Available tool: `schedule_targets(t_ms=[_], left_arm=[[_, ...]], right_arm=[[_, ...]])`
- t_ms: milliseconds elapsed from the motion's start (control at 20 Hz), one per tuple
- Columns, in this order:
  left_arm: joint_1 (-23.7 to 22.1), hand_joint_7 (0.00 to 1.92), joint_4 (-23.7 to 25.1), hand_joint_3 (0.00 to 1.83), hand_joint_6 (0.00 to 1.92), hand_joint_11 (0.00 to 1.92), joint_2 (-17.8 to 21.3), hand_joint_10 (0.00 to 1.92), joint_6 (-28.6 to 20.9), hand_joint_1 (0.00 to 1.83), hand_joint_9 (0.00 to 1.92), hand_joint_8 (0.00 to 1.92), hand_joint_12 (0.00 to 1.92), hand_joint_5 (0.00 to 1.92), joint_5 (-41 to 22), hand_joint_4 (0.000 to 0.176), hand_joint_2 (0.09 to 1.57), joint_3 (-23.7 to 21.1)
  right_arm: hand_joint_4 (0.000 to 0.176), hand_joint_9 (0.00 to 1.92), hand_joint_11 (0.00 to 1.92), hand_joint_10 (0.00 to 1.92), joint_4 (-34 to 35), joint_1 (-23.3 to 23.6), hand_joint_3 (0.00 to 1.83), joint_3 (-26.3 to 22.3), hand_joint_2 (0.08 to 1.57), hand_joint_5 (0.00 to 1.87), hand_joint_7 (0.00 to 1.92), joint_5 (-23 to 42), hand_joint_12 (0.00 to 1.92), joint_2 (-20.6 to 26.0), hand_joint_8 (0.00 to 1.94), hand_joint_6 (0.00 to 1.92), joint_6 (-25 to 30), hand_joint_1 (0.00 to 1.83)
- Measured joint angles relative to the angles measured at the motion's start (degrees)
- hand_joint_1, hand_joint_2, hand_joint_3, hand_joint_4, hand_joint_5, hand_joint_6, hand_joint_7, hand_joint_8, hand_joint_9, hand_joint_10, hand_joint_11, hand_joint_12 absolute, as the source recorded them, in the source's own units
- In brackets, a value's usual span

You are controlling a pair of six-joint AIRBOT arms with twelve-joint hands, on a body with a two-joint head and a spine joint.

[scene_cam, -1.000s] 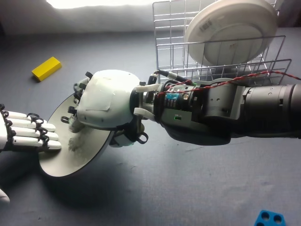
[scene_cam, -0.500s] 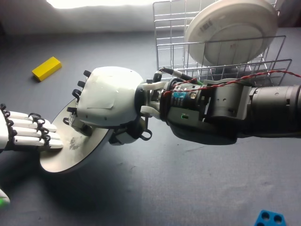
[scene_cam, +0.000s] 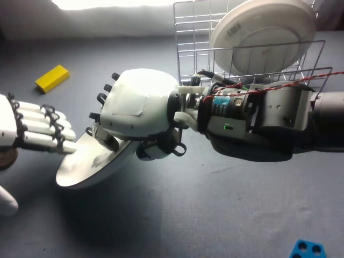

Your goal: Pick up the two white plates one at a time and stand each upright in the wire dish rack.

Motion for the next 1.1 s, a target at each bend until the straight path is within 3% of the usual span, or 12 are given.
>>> schedule_targets(t_ms=[250,700,950,1100], left_arm=[[-0.5,0.02,0.9,0.00,0.01,0.00,0.1,0.00,0.0,0.00,0.00,0.01,0.00,0.07,0.1,0.000,0.97,0.0],[-3.3,0.00,2.9,0.00,0.00,0.00,1.2,0.00,0.0,0.00,0.00,0.00,0.00,0.06,-0.2,0.000,0.98,0.2],[-4.9,0.00,4.0,0.00,0.01,0.00,2.1,0.00,0.0,0.00,0.00,0.00,0.00,0.06,-0.7,0.000,0.97,0.3],[-4.9,0.01,4.1,0.00,0.01,0.00,2.1,0.00,0.0,0.00,0.00,0.00,0.00,0.05,-1.6,0.000,0.97,0.4]], right_arm=[[0.000,1.10,1.00,0.94,0.0,2.0,0.00,-1.6,1.06,0.98,1.13,-2.3,0.94,2.0,0.70,0.88,3.4,1.40],[0.000,1.09,0.97,0.96,-0.1,6.4,0.00,-2.1,1.06,0.99,1.10,-9.3,0.99,3.1,0.73,0.88,15.3,1.39],[0.000,1.10,0.99,0.94,-0.2,8.6,0.00,-2.1,1.05,1.01,1.13,-12.0,0.97,3.8,0.68,0.87,26.3,1.40],[0.000,1.07,0.95,0.98,-0.2,10.3,0.00,-2.1,1.06,0.99,1.10,-12.9,1.00,4.2,0.72,0.91,30.2,1.39]])
